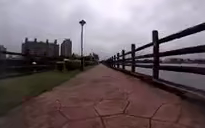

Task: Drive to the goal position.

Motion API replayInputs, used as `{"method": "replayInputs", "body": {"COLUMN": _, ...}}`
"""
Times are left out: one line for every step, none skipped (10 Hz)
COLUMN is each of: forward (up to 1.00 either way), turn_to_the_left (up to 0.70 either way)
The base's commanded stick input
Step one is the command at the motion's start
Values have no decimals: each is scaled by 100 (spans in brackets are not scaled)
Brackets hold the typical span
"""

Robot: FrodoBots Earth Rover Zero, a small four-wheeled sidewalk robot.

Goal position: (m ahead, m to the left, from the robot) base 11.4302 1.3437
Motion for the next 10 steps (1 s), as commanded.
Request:
{"method": "replayInputs", "body": {"forward": 100, "turn_to_the_left": 0}}
{"method": "replayInputs", "body": {"forward": 100, "turn_to_the_left": 0}}
{"method": "replayInputs", "body": {"forward": 100, "turn_to_the_left": 0}}
{"method": "replayInputs", "body": {"forward": 100, "turn_to_the_left": 0}}
{"method": "replayInputs", "body": {"forward": 100, "turn_to_the_left": 0}}
{"method": "replayInputs", "body": {"forward": 100, "turn_to_the_left": 0}}
{"method": "replayInputs", "body": {"forward": 100, "turn_to_the_left": 0}}
{"method": "replayInputs", "body": {"forward": 100, "turn_to_the_left": 0}}
{"method": "replayInputs", "body": {"forward": 100, "turn_to_the_left": 0}}
{"method": "replayInputs", "body": {"forward": 100, "turn_to_the_left": 0}}
